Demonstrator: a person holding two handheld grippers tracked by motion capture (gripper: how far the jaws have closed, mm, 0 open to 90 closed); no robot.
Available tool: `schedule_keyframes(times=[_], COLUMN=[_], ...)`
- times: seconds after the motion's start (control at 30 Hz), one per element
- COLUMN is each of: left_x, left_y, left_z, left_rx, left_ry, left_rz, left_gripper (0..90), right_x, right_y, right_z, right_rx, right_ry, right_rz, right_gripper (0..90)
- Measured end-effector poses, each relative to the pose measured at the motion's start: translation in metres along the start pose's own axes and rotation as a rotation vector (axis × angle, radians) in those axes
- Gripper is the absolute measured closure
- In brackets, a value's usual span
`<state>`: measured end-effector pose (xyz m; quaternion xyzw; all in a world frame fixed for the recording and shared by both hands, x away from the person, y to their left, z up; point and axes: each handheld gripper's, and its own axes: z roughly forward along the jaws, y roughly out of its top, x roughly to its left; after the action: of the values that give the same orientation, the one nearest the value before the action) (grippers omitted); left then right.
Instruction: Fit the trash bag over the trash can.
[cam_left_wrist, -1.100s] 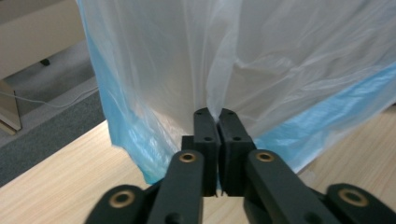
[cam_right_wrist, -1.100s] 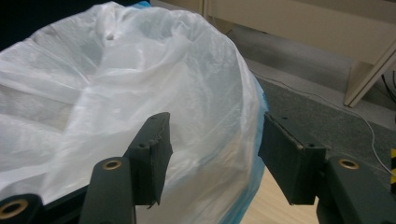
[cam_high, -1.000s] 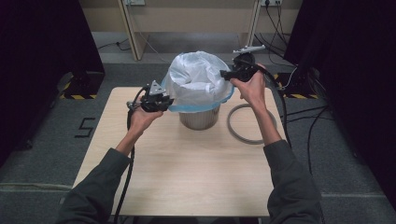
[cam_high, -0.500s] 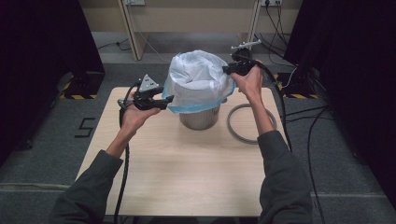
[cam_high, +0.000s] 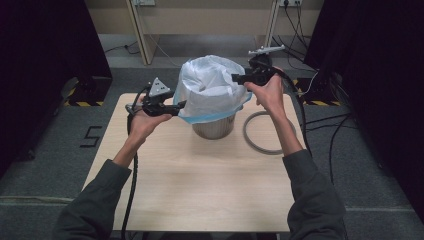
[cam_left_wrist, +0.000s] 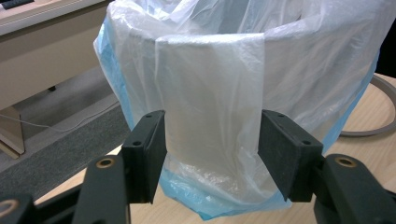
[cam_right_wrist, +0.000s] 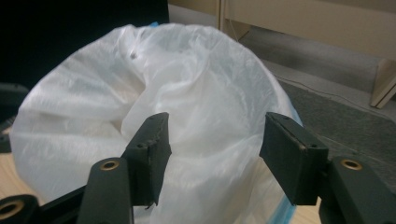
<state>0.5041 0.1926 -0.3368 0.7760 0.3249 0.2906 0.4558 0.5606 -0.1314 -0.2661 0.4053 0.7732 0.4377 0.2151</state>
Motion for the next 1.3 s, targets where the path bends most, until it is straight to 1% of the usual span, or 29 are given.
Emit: schedule_keyframes(times=[0.07,0.1,0.13,0.17,0.2,0.23,0.3,0.37,0.4,0.43,0.47,0.53,0.6,0.63,0.67,0.7,0.77,0.8,0.87,0.9,0.93,1.0,1.03,1.1,1.13,1.17,1.2,1.27,1.3], left_x=[-0.001,-0.002,-0.002,-0.001,-0.001,-0.002,-0.001,0.000,0.000,0.001,0.001,0.002,0.003,0.002,0.003,0.004,0.006,0.006,0.009,0.011,0.011,0.014,0.016,0.018,0.019,0.020,0.022,0.024,0.024], left_y=[0.001,0.002,0.003,0.003,0.004,0.003,0.004,0.003,0.003,0.002,0.002,0.002,0.002,0.002,0.002,0.002,0.002,0.001,0.001,0.001,0.001,0.001,0.001,0.002,0.003,0.004,0.004,0.005,0.006], left_z=[0.000,-0.001,-0.001,-0.001,-0.001,-0.001,-0.001,0.000,0.001,0.002,0.002,0.001,-0.001,-0.001,-0.002,-0.002,-0.002,-0.002,-0.001,-0.001,-0.001,0.000,0.000,0.000,0.000,-0.001,-0.001,-0.002,-0.002], left_rx=[0.001,0.002,-0.002,-0.009,-0.010,-0.004,-0.008,-0.006,0.006,0.005,0.004,0.001,0.000,0.005,0.006,0.005,0.005,0.012,0.011,0.006,0.014,0.022,0.024,0.023,0.024,0.023,0.016,0.016,0.015], left_ry=[-0.002,-0.003,-0.001,0.003,0.003,-0.002,0.001,0.004,0.002,0.005,0.005,0.007,0.006,0.002,0.003,0.009,0.018,0.015,0.027,0.037,0.039,0.050,0.054,0.062,0.065,0.066,0.068,0.075,0.077], left_rz=[-0.016,-0.010,-0.009,-0.001,-0.004,-0.014,-0.001,-0.012,-0.020,-0.009,-0.009,-0.016,-0.012,-0.021,-0.019,-0.027,-0.016,-0.024,-0.035,-0.032,-0.046,-0.045,-0.049,-0.059,-0.062,-0.062,-0.068,-0.076,-0.071], left_gripper=[40.2,40.2,40.2,40.2,40.2,40.2,40.0,39.5,39.5,39.1,39.1,38.8,38.7,38.7,38.7,38.7,38.4,38.3,37.6,36.5,36.0,35.8,35.6,34.1,32.7,30.9,30.1,28.5,28.1], right_x=[0.001,0.000,-0.003,-0.007,-0.010,-0.014,-0.022,-0.030,-0.033,-0.037,-0.042,-0.046,-0.045,-0.044,-0.041,-0.037,-0.028,-0.024,-0.014,-0.010,-0.006,-0.003,-0.003,-0.008,-0.012,-0.016,-0.019,-0.025,-0.029], right_y=[-0.005,-0.007,-0.009,-0.011,-0.012,-0.012,-0.010,-0.007,-0.006,-0.004,-0.002,0.002,0.003,0.003,0.004,0.005,0.005,0.004,0.001,-0.001,-0.003,-0.006,-0.007,-0.008,-0.008,-0.007,-0.005,-0.002,-0.001], right_z=[0.002,0.004,0.007,0.010,0.013,0.015,0.021,0.027,0.031,0.035,0.039,0.042,0.040,0.036,0.032,0.027,0.018,0.015,0.010,0.008,0.007,0.009,0.011,0.017,0.021,0.024,0.027,0.032,0.036], right_rx=[0.015,0.027,0.049,0.058,0.056,0.050,0.050,0.052,0.052,0.051,0.050,0.040,0.039,0.024,0.013,0.003,-0.006,0.000,0.017,0.022,0.027,0.060,0.075,0.105,0.113,0.113,0.118,0.116,0.109], right_ry=[-0.025,-0.027,-0.037,-0.053,-0.065,-0.066,-0.054,-0.071,-0.068,-0.068,-0.066,-0.091,-0.094,-0.089,-0.090,-0.094,-0.085,-0.069,-0.030,-0.025,-0.030,-0.041,-0.043,-0.049,-0.039,-0.020,-0.019,-0.047,-0.056], right_rz=[-0.006,-0.003,0.000,0.002,0.007,0.026,0.065,0.069,0.075,0.068,0.082,0.083,0.091,0.092,0.087,0.077,0.064,0.056,0.048,0.045,0.035,0.021,0.026,0.040,0.057,0.075,0.073,0.068,0.066], right_gripper=[39.2,40.0,41.1,41.5,41.6,42.4,43.3,42.3,43.5,42.2,42.5,39.7,39.1,38.9,38.8,38.6,38.3,38.1,37.8,37.8,37.8,37.9,38.7,40.3,41.8,46.7,47.5,48.9,48.6])
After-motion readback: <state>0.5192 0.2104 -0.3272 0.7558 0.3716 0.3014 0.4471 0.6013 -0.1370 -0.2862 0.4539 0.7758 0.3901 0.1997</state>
